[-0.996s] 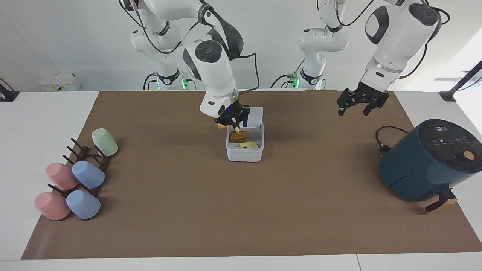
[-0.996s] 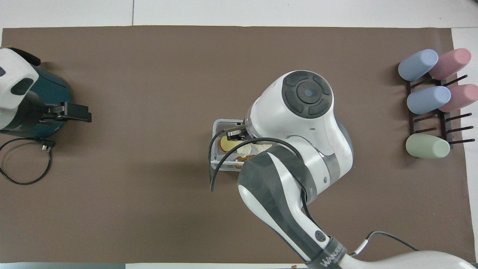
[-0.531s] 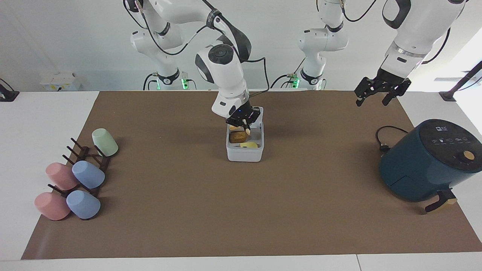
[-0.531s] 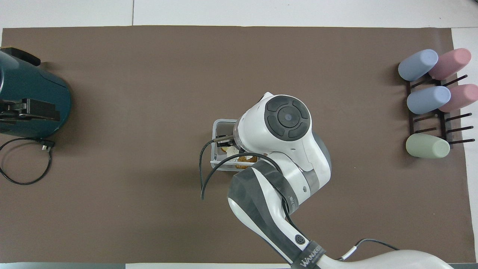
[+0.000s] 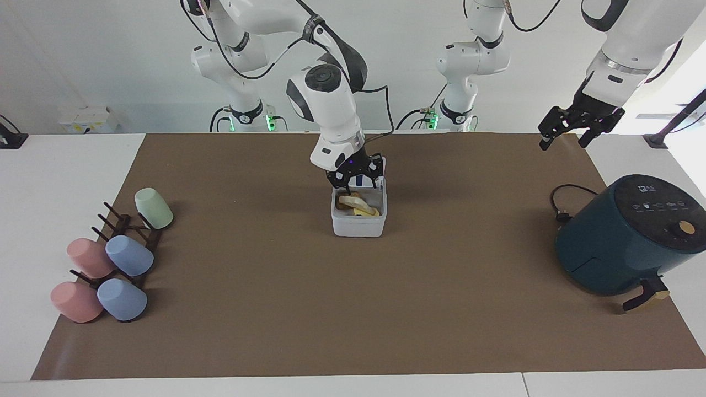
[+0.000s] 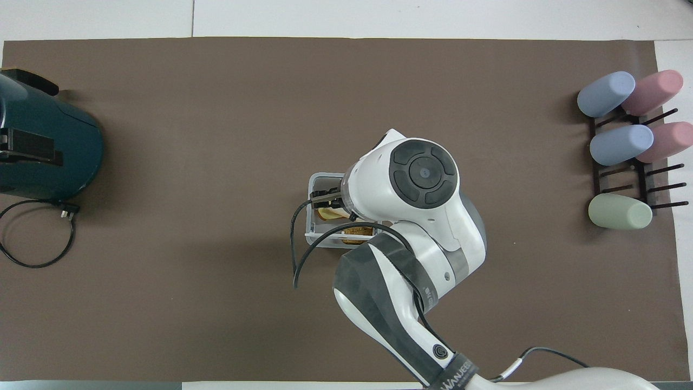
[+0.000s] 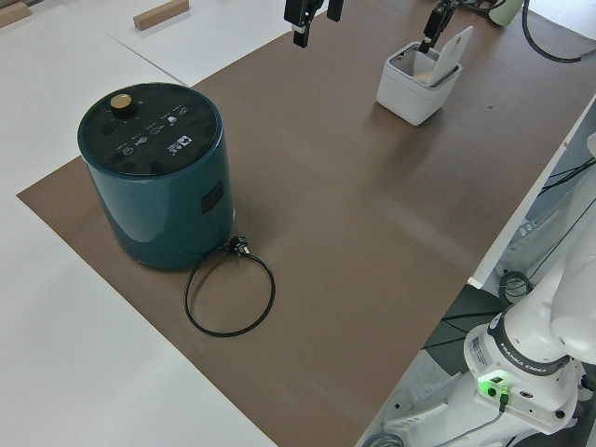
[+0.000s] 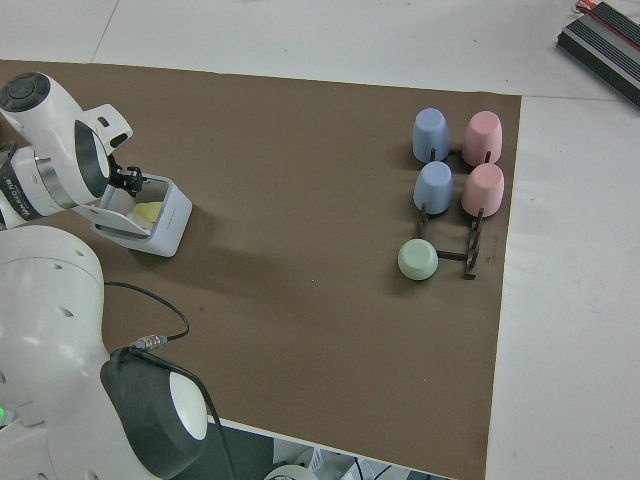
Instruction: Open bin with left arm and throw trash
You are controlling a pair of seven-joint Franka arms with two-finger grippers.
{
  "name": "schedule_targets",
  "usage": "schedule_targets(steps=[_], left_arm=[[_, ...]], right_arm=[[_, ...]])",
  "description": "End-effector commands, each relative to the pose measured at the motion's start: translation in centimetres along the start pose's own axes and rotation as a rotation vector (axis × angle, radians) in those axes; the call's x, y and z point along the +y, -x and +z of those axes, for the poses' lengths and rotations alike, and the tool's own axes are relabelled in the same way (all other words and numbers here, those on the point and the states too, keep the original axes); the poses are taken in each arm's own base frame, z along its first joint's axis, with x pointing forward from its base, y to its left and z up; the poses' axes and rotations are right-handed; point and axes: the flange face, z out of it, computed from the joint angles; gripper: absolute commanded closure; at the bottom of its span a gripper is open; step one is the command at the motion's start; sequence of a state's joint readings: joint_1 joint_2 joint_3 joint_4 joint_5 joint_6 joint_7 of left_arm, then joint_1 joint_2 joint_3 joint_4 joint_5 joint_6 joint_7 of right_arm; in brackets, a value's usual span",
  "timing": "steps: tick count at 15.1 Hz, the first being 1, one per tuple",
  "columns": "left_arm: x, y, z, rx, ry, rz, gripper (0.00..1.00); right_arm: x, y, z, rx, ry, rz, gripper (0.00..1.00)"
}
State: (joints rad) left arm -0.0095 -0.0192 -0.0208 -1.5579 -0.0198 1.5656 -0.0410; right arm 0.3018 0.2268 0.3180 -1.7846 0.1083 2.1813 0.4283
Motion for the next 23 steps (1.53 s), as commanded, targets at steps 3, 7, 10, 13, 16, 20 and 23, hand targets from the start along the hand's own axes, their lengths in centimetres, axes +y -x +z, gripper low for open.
schedule_targets(steps=[3, 7, 10, 13, 16, 20, 23], left_arm=[[0.5, 0.8, -0.4, -0.041, -0.019, 0.061, 0.00], [0.5, 2.1, -0.4, -0.050, -0.021, 0.064, 0.00], [0.4, 2.2, -0.4, -0.045, -0.021, 0.062, 0.00], [0.4, 2.4, -0.3, -0.054, -0.021, 0.062, 0.00], [0.4, 2.4, -0.4, -0.050, -0.021, 0.070, 0.00], [0.4, 2.4, -0.4, -0.051, -0.021, 0.068, 0.00], [0.4, 2.4, -0.4, -0.051, -0.021, 0.070, 0.00]], right_arm=[[2.7, -2.2, -3.1, 0.049, 0.070, -0.001, 0.00], [9.4, -5.3, -12.8, -0.013, 0.194, 0.026, 0.00], [14.7, -4.9, -20.0, -0.029, 0.225, 0.071, 0.00], [21.2, -3.6, -24.3, -0.087, 0.253, 0.116, 0.00], [25.5, -1.7, -23.6, -0.145, 0.277, 0.154, 0.00], [28.5, -0.9, -23.9, -0.167, 0.278, 0.190, 0.00], [30.0, 0.3, -24.4, -0.211, 0.273, 0.141, 0.00]])
